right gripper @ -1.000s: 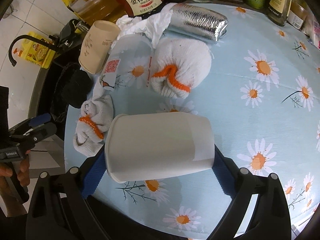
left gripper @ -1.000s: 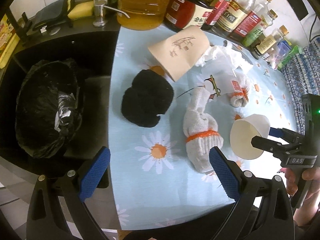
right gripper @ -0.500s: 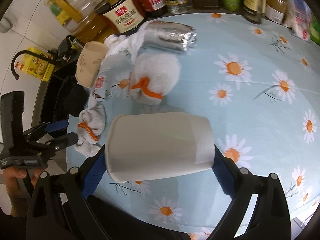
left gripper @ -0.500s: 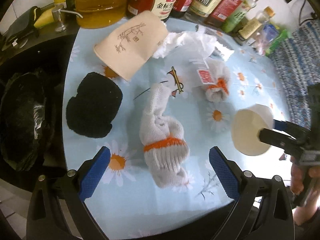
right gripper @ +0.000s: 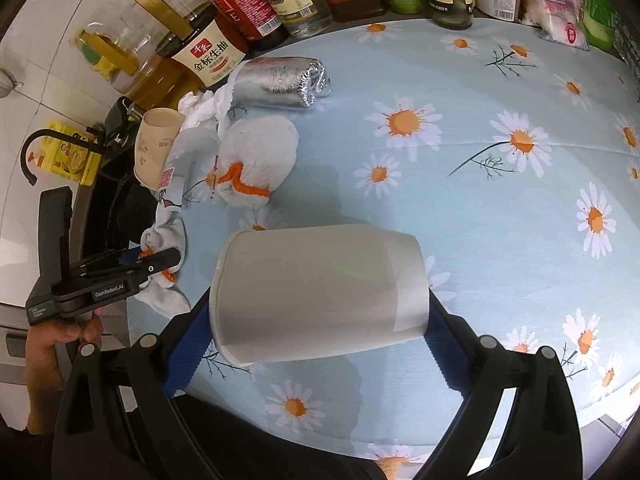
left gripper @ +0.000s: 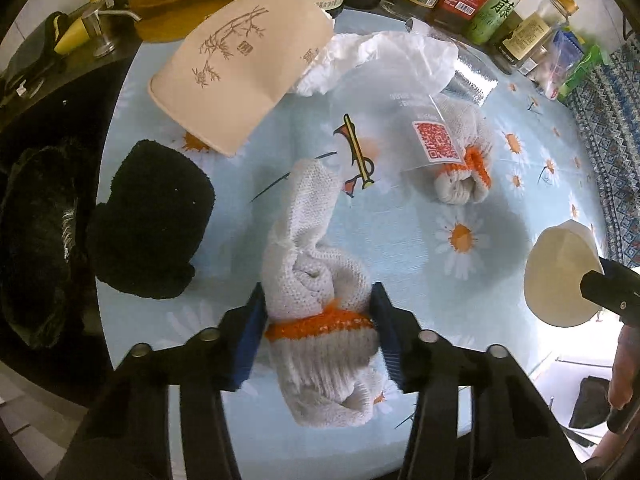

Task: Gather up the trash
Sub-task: 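Close the left tool on the white knit glove while the right tool holds the cup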

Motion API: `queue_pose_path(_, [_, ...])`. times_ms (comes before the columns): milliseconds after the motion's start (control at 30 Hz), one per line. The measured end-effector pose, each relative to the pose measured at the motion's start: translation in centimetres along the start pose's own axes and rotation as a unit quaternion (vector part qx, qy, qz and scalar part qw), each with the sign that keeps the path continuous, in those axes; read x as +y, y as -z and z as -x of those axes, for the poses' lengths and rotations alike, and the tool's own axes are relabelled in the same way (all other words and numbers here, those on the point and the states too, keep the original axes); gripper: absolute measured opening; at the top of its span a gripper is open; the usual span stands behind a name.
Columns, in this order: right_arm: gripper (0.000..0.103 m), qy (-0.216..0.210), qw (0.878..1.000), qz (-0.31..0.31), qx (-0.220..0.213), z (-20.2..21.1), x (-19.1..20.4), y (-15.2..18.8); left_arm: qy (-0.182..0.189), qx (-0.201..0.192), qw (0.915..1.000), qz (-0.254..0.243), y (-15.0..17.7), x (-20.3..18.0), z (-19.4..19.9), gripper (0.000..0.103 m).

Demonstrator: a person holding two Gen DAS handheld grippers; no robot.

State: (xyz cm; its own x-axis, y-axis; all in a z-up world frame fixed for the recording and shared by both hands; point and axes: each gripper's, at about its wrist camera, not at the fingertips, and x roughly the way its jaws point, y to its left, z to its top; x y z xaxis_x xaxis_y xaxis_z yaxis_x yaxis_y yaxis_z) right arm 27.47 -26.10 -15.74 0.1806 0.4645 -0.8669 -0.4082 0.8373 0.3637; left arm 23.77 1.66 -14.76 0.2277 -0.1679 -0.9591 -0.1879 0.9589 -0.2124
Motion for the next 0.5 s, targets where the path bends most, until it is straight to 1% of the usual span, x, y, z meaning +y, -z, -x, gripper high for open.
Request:
queue_pose_path(133, [0.094, -0.004, 1.000, 0.003, 0.004, -0.3, -0.1, 0.1, -0.002, -0.004, 1.0000, -0.002, 0.1, -0.1, 0.1, 0.038])
queue_pose_path(233, [0.094, -0.007, 1.000, 0.007, 0.005, -0.4, 0.1, 0.0, 0.000, -0.008, 1.0000, 0.003, 0.2, 0.0, 0.3, 0.035])
queue_pose_path(500, [0.094, -0.005, 1.000, 0.016, 0.006, -0.6, 1.2, -0.2, 0.011, -0.024, 0.9996, 0.011, 0.7, 0.8, 1.8, 0.035])
